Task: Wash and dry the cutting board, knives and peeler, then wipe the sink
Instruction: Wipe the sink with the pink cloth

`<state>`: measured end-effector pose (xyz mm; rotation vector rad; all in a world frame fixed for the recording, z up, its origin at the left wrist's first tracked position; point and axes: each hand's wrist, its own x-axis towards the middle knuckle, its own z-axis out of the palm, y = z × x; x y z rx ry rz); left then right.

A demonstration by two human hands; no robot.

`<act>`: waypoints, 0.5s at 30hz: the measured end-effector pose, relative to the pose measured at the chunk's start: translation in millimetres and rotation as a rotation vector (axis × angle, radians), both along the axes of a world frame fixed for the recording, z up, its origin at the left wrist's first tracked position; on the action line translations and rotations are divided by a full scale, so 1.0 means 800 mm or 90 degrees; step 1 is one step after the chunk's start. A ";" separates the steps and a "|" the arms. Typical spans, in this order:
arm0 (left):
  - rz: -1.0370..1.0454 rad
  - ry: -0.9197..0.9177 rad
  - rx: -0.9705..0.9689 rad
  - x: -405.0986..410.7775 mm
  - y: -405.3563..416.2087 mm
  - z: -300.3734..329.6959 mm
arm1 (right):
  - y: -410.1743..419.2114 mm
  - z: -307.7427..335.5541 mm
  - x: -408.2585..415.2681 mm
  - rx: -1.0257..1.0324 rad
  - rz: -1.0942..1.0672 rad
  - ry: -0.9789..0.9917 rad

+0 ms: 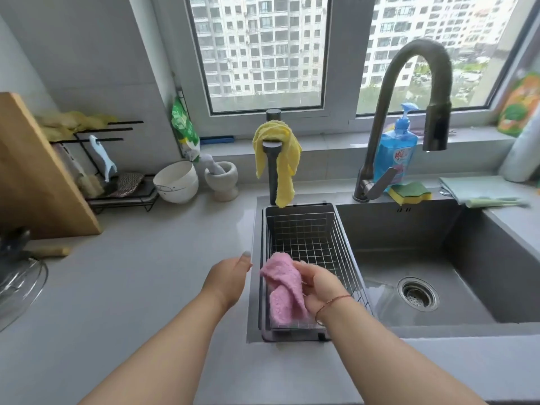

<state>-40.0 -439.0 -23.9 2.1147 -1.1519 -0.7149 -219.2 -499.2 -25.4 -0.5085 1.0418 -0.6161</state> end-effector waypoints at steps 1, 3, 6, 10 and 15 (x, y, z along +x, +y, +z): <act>-0.012 -0.043 0.013 -0.001 -0.014 -0.001 | -0.023 0.001 -0.006 0.004 -0.037 -0.022; -0.038 -0.090 0.044 -0.004 -0.047 -0.005 | -0.070 0.006 -0.017 -0.008 -0.087 -0.044; -0.082 -0.101 0.096 -0.010 -0.091 -0.010 | -0.134 0.011 -0.022 -0.042 -0.131 -0.024; -0.132 -0.128 0.124 -0.011 -0.153 -0.019 | -0.225 0.020 -0.010 -0.210 -0.106 0.077; -0.160 -0.144 0.099 -0.006 -0.214 -0.019 | -0.298 0.031 0.039 -0.476 -0.005 0.239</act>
